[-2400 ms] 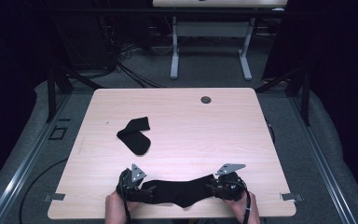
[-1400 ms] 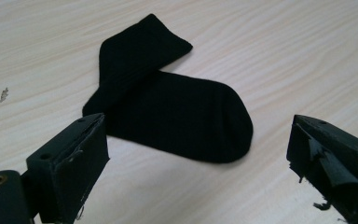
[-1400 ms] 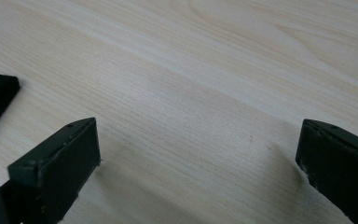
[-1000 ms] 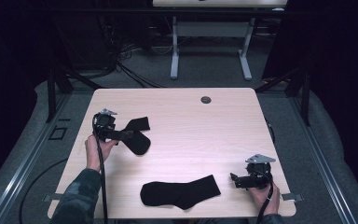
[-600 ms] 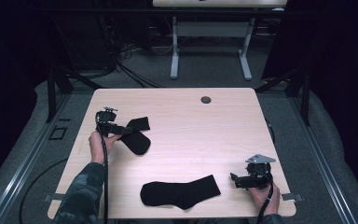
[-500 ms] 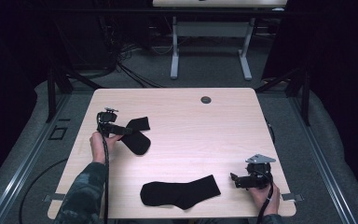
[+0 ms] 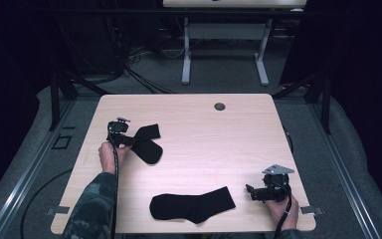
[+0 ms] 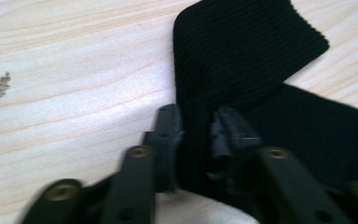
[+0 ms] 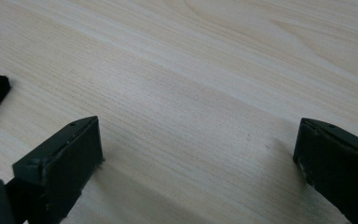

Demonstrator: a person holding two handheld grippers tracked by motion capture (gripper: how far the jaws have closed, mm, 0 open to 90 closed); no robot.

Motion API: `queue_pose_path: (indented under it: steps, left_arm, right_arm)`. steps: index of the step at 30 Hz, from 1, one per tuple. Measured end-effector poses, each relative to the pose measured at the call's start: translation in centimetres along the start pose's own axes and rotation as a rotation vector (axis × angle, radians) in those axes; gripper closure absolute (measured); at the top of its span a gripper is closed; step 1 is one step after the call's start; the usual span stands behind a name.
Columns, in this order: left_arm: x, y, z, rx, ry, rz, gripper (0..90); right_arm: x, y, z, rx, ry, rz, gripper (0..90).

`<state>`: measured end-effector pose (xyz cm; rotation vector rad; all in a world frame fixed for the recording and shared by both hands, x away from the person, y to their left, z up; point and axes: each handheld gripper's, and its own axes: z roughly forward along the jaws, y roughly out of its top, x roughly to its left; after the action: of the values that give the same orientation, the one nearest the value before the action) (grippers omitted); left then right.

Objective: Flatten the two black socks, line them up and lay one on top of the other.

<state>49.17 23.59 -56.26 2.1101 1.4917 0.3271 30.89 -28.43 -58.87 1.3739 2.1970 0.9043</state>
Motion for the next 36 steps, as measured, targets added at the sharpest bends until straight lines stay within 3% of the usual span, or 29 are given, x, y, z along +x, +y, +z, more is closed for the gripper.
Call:
queue_pose_path:
  steps: [5, 10, 19, 27, 36]
  left_arm:
    - [-0.4, -0.2, -0.1, -0.011, 0.017, 0.018, 84.8]
    - [-0.9, -0.1, -0.8, -0.039, 0.029, 0.036, 85.8]
    - [-2.3, 0.4, -3.5, -0.103, 0.048, 0.089, 85.9]
    - [-3.8, 1.2, -6.6, -0.155, 0.057, 0.164, 85.9]
    - [-6.3, 1.8, -9.9, -0.195, 0.064, 0.283, 85.8]
  right_arm:
    - [0.0, 0.0, 0.0, -0.002, -0.001, 0.001, 0.9]
    - [0.0, 0.0, 0.0, -0.002, -0.003, 0.001, 1.3]
    - [0.0, 0.0, 0.0, -0.001, -0.001, 0.002, 1.5]
    - [0.0, 0.0, -0.1, -0.001, -0.002, 0.002, 1.6]
    - [0.0, 0.0, -0.1, -0.001, -0.002, 0.002, 1.7]
